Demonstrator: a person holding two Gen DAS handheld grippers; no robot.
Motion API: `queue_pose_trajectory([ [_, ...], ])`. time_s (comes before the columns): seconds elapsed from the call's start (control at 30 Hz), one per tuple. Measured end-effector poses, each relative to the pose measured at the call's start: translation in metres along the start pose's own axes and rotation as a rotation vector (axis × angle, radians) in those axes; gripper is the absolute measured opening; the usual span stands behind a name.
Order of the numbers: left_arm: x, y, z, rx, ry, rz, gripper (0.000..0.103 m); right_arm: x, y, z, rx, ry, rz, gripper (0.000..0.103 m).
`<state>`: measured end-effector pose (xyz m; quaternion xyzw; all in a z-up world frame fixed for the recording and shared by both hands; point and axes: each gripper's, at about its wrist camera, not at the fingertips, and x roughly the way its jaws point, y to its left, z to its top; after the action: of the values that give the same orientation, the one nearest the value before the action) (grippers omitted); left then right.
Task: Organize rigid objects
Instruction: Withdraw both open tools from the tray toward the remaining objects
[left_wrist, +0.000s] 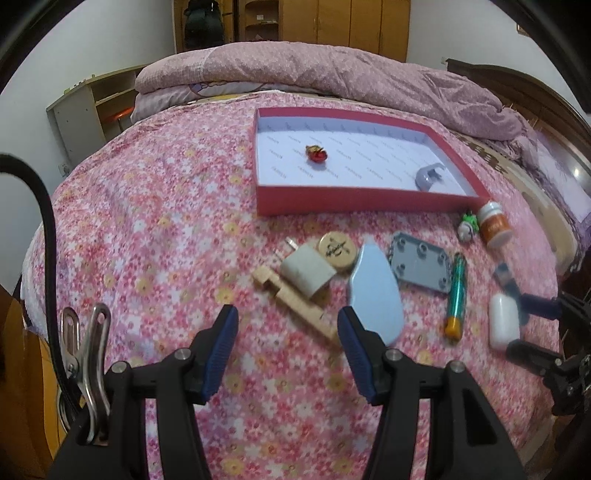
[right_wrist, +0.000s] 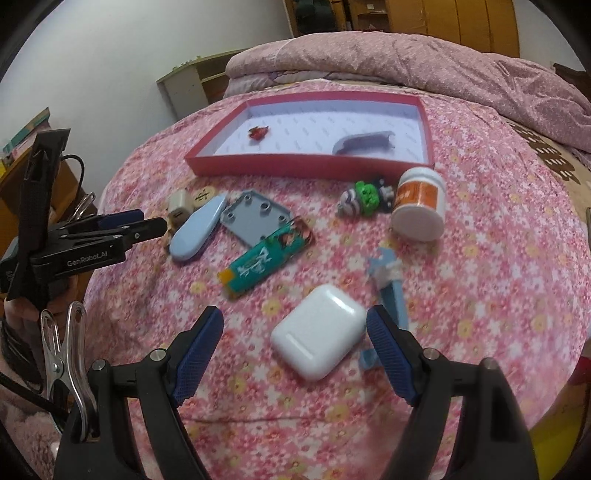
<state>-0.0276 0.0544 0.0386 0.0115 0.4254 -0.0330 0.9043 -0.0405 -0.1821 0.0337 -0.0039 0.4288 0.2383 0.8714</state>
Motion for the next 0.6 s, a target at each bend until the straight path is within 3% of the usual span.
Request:
queue_pose_trajectory([
  [0.27,0.004,0.013,-0.017,-0.019,0.022,-0.041,0.056,0.006,0.009,-0.010,-0.026,0.005,-0.035,0.080],
  [0.37,0.007,0.006,-0.017,0.007,0.014,-0.049,0.050,0.009,0.012,-0.010,-0.030,0.011,-0.036,0.079],
  [0.47,0.010,-0.005,-0.017,0.044,0.003,-0.032,0.049,0.012,0.011,-0.010,-0.026,0.020,-0.032,0.079],
  [0.6,0.015,-0.020,-0.014,0.073,0.004,-0.064,0.047,0.017,0.009,-0.011,-0.008,0.035,-0.028,0.079],
])
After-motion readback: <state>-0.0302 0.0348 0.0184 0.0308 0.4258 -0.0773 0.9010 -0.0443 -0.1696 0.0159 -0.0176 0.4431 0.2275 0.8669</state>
